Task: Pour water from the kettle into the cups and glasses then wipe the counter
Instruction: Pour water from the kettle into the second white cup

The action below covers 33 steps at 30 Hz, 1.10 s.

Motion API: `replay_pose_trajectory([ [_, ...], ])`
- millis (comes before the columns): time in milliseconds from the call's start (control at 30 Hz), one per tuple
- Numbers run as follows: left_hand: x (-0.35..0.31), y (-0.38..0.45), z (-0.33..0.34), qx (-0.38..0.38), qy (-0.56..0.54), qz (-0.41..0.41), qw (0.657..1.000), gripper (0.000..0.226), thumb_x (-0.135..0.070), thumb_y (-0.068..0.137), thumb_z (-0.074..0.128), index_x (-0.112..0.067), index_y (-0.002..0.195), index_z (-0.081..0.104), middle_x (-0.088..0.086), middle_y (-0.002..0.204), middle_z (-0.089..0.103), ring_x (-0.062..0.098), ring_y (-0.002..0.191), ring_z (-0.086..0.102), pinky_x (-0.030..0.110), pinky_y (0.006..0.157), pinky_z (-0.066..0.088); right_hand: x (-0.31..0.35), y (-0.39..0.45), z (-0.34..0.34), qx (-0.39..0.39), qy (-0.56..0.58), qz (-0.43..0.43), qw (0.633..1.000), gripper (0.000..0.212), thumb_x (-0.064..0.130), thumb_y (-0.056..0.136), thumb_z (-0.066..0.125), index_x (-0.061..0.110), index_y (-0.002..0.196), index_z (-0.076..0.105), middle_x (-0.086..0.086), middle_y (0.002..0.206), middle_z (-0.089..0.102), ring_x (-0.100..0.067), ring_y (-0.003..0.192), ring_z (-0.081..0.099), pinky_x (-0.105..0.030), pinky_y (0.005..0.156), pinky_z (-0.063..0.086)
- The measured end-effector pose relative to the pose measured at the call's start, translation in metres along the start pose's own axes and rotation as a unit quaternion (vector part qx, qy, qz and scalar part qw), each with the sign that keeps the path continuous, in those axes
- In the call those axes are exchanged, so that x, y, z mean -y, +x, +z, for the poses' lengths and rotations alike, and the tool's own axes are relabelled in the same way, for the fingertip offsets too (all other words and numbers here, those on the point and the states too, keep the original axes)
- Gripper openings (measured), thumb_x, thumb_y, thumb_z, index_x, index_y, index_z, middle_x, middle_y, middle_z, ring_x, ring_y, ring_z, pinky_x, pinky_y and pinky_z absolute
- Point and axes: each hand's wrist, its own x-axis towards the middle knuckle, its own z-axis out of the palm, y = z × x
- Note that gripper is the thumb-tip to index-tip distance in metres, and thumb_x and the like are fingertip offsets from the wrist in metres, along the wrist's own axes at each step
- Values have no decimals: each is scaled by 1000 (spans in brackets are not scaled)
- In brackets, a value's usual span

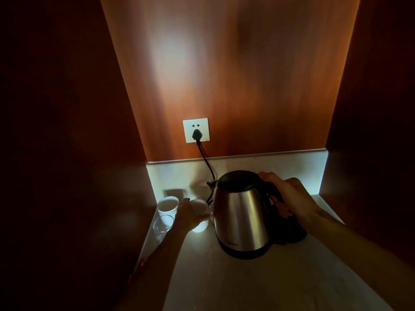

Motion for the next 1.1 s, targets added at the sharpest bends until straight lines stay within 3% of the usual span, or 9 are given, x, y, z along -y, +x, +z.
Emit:
replay_pose_trajectory([
  [67, 0, 0, -11, 15, -34, -2, 999, 114, -47, 46, 91, -4, 140, 43, -8, 102, 52, 32, 114, 59, 42, 95, 53, 1, 1, 2, 9, 0, -4, 1000, 63, 52, 89, 69, 16, 45, 43, -6, 46, 33, -19, 39, 28, -30, 47, 23],
  [133, -9, 0, -22, 8, -75, -4, 997, 98, -59, 66, 83, -5, 137, 42, 7, 114, 57, 35, 108, 59, 46, 90, 52, 2, 2, 4, 12, 0, -6, 1000, 62, 53, 88, 69, 16, 46, 43, -7, 48, 33, -19, 40, 28, -31, 47, 23],
  [233, -18, 5, -49, -20, 67, 5, 998, 99, -45, 72, 86, -8, 149, 37, 15, 146, 48, 32, 132, 51, 38, 108, 44, 4, 3, 9, 18, 6, -8, 1000, 63, 53, 89, 69, 18, 44, 42, -7, 48, 31, -19, 40, 27, -30, 46, 22],
  [433, -3, 25, -77, 11, 263, -34, 964, 94, -43, 79, 80, -10, 152, 31, 19, 146, 38, 36, 136, 43, 41, 108, 45, 9, 4, 18, 24, 21, -1, 999, 64, 52, 90, 69, 19, 42, 41, -6, 48, 29, -19, 40, 24, -31, 46, 20],
  [567, 19, 34, -68, 9, 248, -97, 964, 109, -45, 68, 85, -12, 151, 24, 18, 145, 39, 37, 135, 45, 44, 102, 50, 6, 5, 20, 20, 20, 0, 1000, 64, 52, 89, 69, 18, 43, 40, -6, 46, 30, -19, 39, 25, -31, 47, 21],
  [667, 53, 71, -58, -11, 232, -105, 967, 100, -57, 59, 84, -18, 139, 40, 13, 140, 46, 36, 128, 49, 40, 98, 50, 5, 4, 19, 20, 13, 0, 1000, 64, 54, 87, 69, 18, 43, 41, -7, 46, 32, -19, 39, 26, -31, 48, 21],
  [933, 6, 26, -71, -113, 221, -36, 968, 80, -32, 72, 86, -20, 139, 45, 13, 134, 46, 35, 123, 50, 44, 101, 49, 7, -4, 20, 13, 24, 9, 1000, 61, 55, 84, 70, 15, 47, 43, -7, 48, 33, -19, 40, 26, -32, 48, 20],
  [1033, -19, 12, -86, -129, 210, 10, 969, 54, -41, 89, 69, -24, 137, 52, 6, 142, 46, 29, 130, 46, 30, 100, 45, 9, -11, 21, 15, 36, -1, 999, 60, 56, 84, 70, 14, 49, 43, -8, 50, 32, -19, 40, 26, -31, 47, 21],
  [1100, -32, 2, -95, -122, 188, 32, 974, 65, -45, 79, 76, -22, 134, 53, 7, 140, 49, 29, 124, 52, 25, 87, 46, 12, -17, 22, 8, 39, -4, 999, 60, 56, 84, 71, 13, 50, 44, -8, 49, 33, -19, 39, 27, -30, 46, 22],
])
